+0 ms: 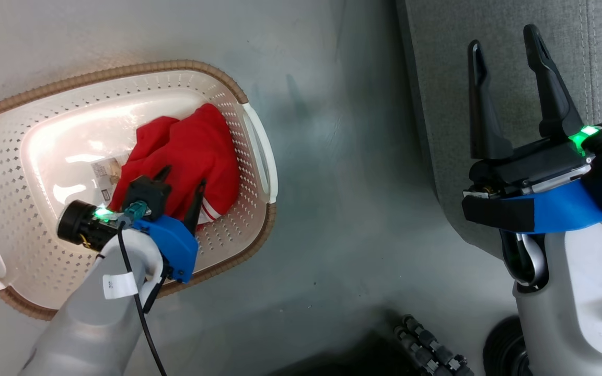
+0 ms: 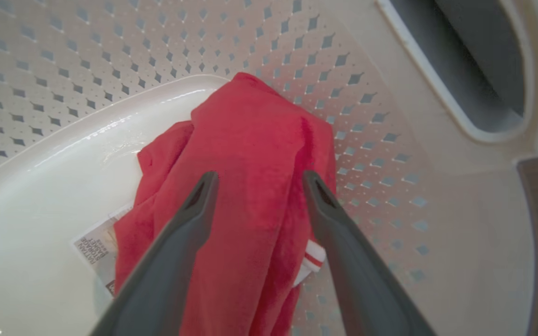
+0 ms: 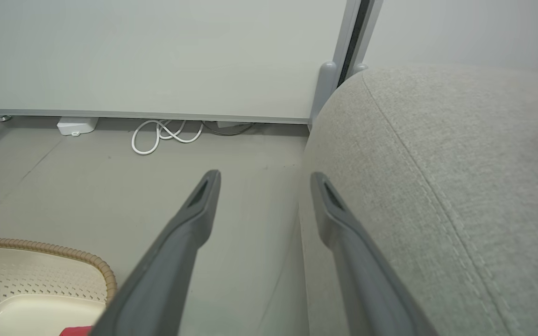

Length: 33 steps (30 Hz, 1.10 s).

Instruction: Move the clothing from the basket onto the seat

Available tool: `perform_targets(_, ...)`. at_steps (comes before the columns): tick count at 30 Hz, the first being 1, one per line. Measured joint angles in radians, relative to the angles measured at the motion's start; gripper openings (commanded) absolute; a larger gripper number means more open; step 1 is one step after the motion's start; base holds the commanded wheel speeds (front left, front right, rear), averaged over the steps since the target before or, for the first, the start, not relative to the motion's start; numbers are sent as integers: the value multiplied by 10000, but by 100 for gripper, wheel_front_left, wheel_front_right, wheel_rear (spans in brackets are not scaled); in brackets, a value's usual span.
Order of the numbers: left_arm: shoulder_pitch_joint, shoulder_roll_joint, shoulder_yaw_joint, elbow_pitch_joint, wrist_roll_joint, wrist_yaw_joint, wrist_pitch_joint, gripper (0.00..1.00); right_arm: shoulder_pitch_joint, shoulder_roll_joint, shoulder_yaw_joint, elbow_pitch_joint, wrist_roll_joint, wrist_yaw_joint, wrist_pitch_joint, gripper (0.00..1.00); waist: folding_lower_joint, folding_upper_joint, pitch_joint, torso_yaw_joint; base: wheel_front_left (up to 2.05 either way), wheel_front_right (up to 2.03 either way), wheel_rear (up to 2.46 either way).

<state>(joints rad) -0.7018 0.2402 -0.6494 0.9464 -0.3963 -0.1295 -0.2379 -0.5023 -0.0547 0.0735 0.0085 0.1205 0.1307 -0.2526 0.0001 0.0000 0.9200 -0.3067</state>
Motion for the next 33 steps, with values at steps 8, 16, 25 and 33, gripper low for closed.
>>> perform_targets(8,-478,182,-736,976,347,75,422,100,-86,17,153,81,234,0,-58,100,0,0,251,-72,0,0,0)
perform_targets(16,-921,92,-984,1881,686,1081,679,100,-166,23,211,84,332,0,-86,100,0,0,430,-128,0,0,0)
perform_targets(25,-1388,-52,-955,2445,667,1733,514,100,-172,25,219,33,414,0,-90,100,0,0,589,-142,0,0,0)
perform_targets(33,-1474,-176,-913,2754,462,1726,466,0,-174,25,236,36,472,0,-92,100,-1,1,564,-143,0,0,0)
